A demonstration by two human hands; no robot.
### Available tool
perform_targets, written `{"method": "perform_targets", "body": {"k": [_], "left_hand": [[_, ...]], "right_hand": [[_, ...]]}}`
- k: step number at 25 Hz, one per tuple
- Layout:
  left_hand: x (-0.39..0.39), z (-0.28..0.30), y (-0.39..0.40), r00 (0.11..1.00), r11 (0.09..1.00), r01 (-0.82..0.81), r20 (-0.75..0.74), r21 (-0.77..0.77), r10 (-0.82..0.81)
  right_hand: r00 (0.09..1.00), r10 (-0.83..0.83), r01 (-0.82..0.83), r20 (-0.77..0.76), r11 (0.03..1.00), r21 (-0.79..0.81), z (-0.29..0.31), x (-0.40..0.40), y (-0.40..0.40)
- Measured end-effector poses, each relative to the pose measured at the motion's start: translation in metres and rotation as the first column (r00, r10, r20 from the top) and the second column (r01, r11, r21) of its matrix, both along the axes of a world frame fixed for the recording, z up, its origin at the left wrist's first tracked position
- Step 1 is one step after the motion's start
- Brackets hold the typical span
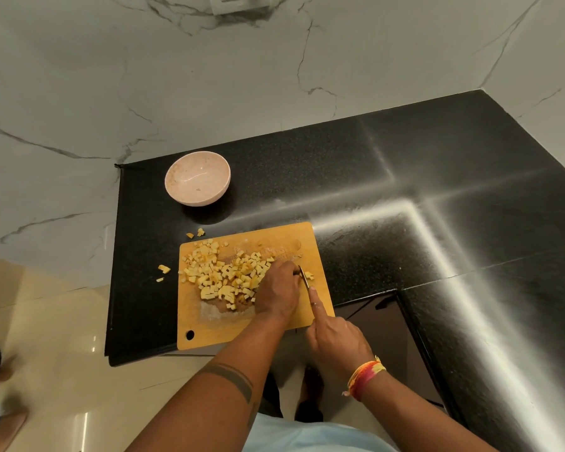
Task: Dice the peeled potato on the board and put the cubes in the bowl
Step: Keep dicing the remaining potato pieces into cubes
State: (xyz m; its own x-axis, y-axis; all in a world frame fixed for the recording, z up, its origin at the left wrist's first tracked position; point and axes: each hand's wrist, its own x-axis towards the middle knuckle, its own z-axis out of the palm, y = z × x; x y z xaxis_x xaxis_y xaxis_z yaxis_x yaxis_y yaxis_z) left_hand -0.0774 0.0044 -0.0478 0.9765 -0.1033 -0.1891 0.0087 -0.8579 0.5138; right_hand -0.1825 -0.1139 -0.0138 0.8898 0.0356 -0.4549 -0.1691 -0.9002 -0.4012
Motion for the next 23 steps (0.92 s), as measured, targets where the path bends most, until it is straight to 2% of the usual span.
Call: {"method": "perform_targets", "body": {"k": [9,15,20,23], "left_hand": [[0.0,0.005,-0.005,0.997,0.997,-0.073,0.003,0.012,0.073],[-0.004,0.007,0.003,0.998,0.996,-0.066,0.023,0.054,0.065],[-0.003,0.011,0.013,0.996,0.994,-0.079,0.049,0.082,0.075],[0.002,0.015,0.023,0.992,0.99,-0.107,0.072,0.089,0.1]], "right_hand": [[0.999,0.009,-0.007,-0.037,0.999,0.04,0.002,-0.026,-0.011],[0.994,-0.103,0.102,0.025,0.994,0.046,0.0,-0.025,-0.018],[1.0,0.005,-0.004,-0.01,0.997,0.072,-0.006,-0.006,0.018],[1.0,0.002,-0.004,0.016,0.996,0.084,-0.005,0.004,0.027]]}}
